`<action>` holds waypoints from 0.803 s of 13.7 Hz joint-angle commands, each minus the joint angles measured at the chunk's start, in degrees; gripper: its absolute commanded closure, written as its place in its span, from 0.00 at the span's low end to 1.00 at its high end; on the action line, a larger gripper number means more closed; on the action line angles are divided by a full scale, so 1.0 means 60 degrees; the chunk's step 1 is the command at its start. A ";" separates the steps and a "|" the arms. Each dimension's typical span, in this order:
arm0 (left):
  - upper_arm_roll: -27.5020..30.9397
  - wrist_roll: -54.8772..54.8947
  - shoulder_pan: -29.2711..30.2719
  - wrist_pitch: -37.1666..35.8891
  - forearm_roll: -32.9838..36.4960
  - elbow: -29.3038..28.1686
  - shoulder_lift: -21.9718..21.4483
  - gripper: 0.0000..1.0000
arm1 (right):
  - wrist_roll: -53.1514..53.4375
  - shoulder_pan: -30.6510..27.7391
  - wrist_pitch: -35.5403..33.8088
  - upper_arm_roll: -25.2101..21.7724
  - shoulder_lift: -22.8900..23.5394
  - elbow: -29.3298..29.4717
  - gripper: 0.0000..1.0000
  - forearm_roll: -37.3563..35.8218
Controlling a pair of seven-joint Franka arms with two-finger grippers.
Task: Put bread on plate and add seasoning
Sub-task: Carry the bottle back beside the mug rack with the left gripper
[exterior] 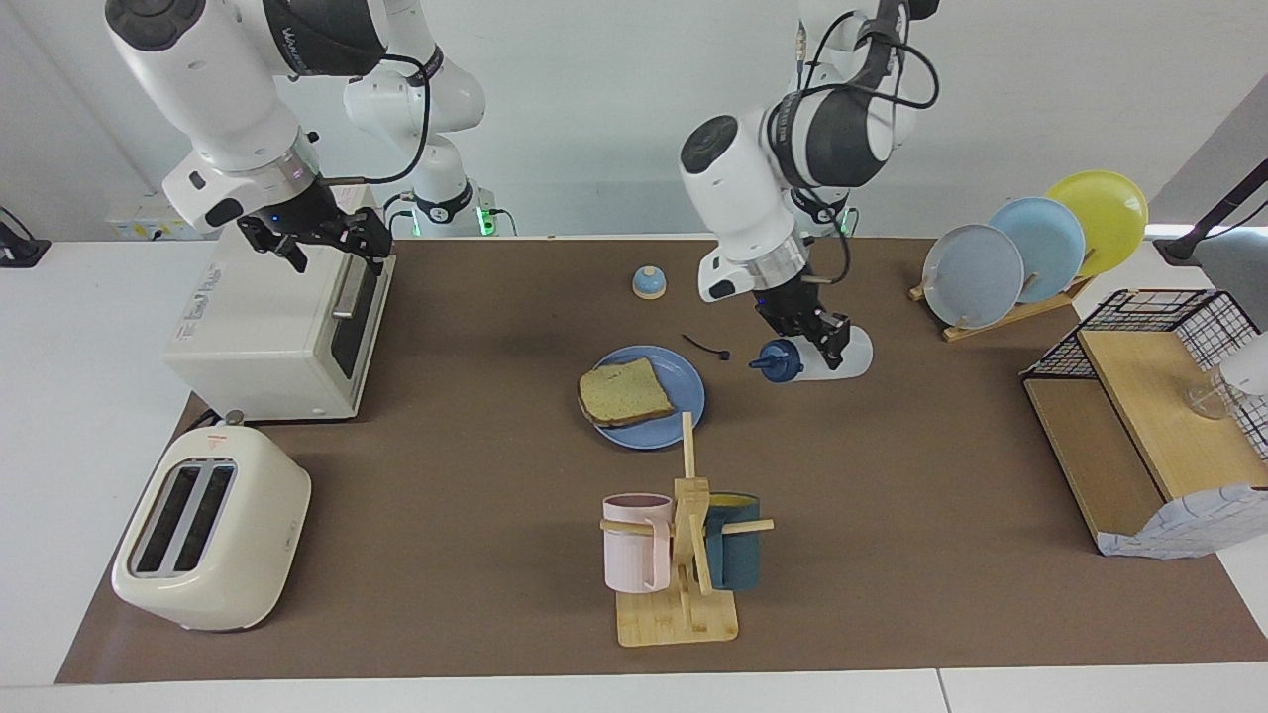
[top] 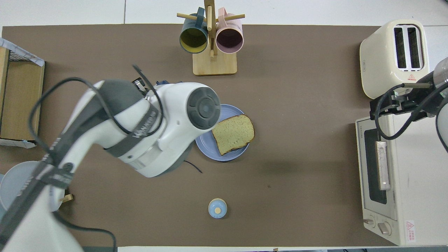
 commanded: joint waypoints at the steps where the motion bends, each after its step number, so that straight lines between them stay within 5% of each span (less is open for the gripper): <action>1: -0.0114 -0.0699 0.0690 0.1279 -0.1245 -0.0374 -0.0240 1.00 | -0.0310 -0.0162 0.0062 0.0065 -0.0218 -0.0247 0.00 0.0180; 5: -0.0129 -0.2657 0.1365 0.4220 -0.1938 -0.1176 -0.0269 1.00 | -0.0310 -0.0162 0.0062 0.0065 -0.0218 -0.0247 0.00 0.0180; 8: -0.0129 -0.4109 0.1907 0.7529 -0.2084 -0.2304 -0.0314 1.00 | -0.0310 -0.0162 0.0062 0.0065 -0.0218 -0.0247 0.00 0.0166; 11: -0.0114 -0.5265 0.2186 1.0444 -0.2085 -0.2863 0.0458 1.00 | -0.0310 -0.0162 0.0062 0.0065 -0.0218 -0.0247 0.00 0.0166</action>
